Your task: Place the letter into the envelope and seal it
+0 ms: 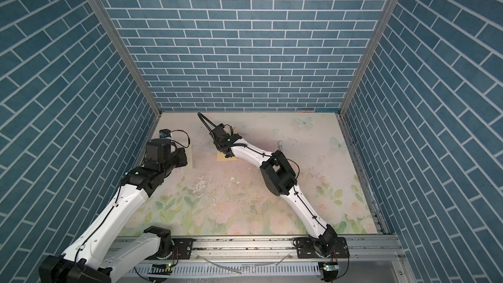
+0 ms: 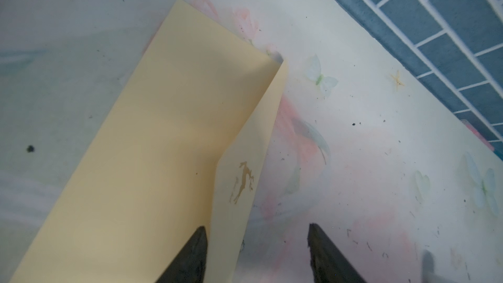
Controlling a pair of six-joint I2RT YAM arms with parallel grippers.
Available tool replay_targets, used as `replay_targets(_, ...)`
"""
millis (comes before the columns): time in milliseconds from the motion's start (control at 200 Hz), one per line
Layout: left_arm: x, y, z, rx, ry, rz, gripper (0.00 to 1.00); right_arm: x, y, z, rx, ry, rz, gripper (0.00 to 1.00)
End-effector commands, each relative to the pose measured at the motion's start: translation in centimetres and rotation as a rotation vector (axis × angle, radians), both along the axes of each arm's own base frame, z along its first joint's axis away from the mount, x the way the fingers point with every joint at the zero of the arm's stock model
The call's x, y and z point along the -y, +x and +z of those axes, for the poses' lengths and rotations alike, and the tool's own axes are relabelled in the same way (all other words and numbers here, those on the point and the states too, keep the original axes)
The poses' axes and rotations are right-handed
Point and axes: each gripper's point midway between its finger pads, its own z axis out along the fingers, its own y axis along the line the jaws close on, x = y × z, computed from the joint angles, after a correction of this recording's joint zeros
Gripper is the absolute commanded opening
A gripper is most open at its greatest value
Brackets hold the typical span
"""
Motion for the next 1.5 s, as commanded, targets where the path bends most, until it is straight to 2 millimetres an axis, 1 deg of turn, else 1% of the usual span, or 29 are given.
replay_targets(0,-0.2,-0.3,-0.2,0.001,-0.008,0.004,0.0,0.4,0.1,-0.2,0.022,-0.046,-0.043,0.53)
replay_targets(160,-0.2,-0.2,-0.3,0.0,-0.008,0.004,0.0,0.7,0.2,-0.6,0.034,-0.076,-0.056,0.4)
replay_targets(345,-0.1,-0.2,-0.4,-0.001,-0.014,0.0,0.0,1.0,0.4,-0.6,0.05,-0.094,-0.066,0.23)
replay_targets(380,0.0,-0.2,-0.5,-0.002,-0.015,-0.003,0.0,1.0,0.4,-0.7,0.048,-0.095,-0.066,0.21)
replay_targets(475,0.1,-0.2,-0.4,0.001,-0.021,-0.004,0.0,0.9,0.3,-0.4,0.048,-0.085,-0.065,0.17)
replay_targets(635,0.3,-0.2,-0.3,0.008,-0.035,-0.015,0.0,0.6,0.0,0.7,0.045,-0.036,-0.053,0.0)
replay_targets(655,0.4,-0.2,-0.2,0.011,-0.038,-0.017,0.0,0.6,0.0,0.9,0.043,-0.027,-0.053,0.0)
replay_targets(740,0.4,-0.2,0.0,0.016,-0.044,-0.016,0.0,0.7,-0.3,2.3,0.05,0.014,-0.055,0.0)
replay_targets(800,0.5,-0.2,0.0,0.017,-0.051,-0.017,0.0,0.8,-0.7,3.7,0.054,0.046,-0.051,0.0)
replay_targets(805,0.5,-0.2,0.1,0.018,-0.052,-0.017,0.0,0.8,-0.7,3.5,0.051,0.046,-0.05,0.0)
replay_targets(810,0.5,-0.2,0.1,0.018,-0.052,-0.018,0.0,0.8,-0.7,3.9,0.054,0.053,-0.05,0.0)
replay_targets(960,1.1,-0.1,0.9,0.049,-0.087,-0.042,0.0,1.6,-2.2,8.1,0.062,0.178,-0.054,0.0)
replay_targets(970,1.2,-0.1,1.0,0.053,-0.091,-0.044,0.0,1.6,-2.2,8.8,0.066,0.196,-0.054,0.0)
replay_targets(975,1.2,-0.1,1.1,0.055,-0.092,-0.044,0.0,1.7,-2.4,8.6,0.063,0.195,-0.053,0.0)
replay_targets(995,1.3,-0.1,1.3,0.063,-0.099,-0.048,0.0,1.8,-2.6,9.3,0.065,0.22,-0.052,0.0)
replay_targets(1010,1.4,-0.1,1.4,0.067,-0.104,-0.053,0.0,1.9,-2.7,9.1,0.06,0.228,-0.051,0.0)
replay_targets(1015,1.4,-0.1,1.6,0.071,-0.105,-0.054,0.0,1.9,-2.8,10.0,0.069,0.245,-0.049,0.0)
replay_targets(1030,1.5,-0.1,1.6,0.073,-0.11,-0.057,0.0,2.1,-3.1,11.0,0.074,0.269,-0.045,0.0)
replay_targets(1165,2.6,-0.2,3.1,0.116,-0.16,-0.101,0.0,3.3,-5.3,14.5,0.068,0.413,-0.032,0.0)
replay_targets(1240,3.2,-0.2,4.1,0.139,-0.198,-0.129,0.0,4.1,-6.5,15.8,0.054,0.48,-0.029,0.0)
replay_targets(1340,4.3,-0.4,5.4,0.175,-0.266,-0.164,0.0,5.3,-8.2,17.0,0.033,0.574,-0.037,0.0)
replay_targets(1425,5.6,-0.5,6.7,0.208,-0.316,-0.204,0.0,6.5,-9.6,17.2,0.018,0.633,-0.054,0.0)
replay_targets(1495,6.5,-0.8,7.7,0.227,-0.319,-0.231,0.0,7.4,-10.5,17.2,0.011,0.673,-0.064,0.0)
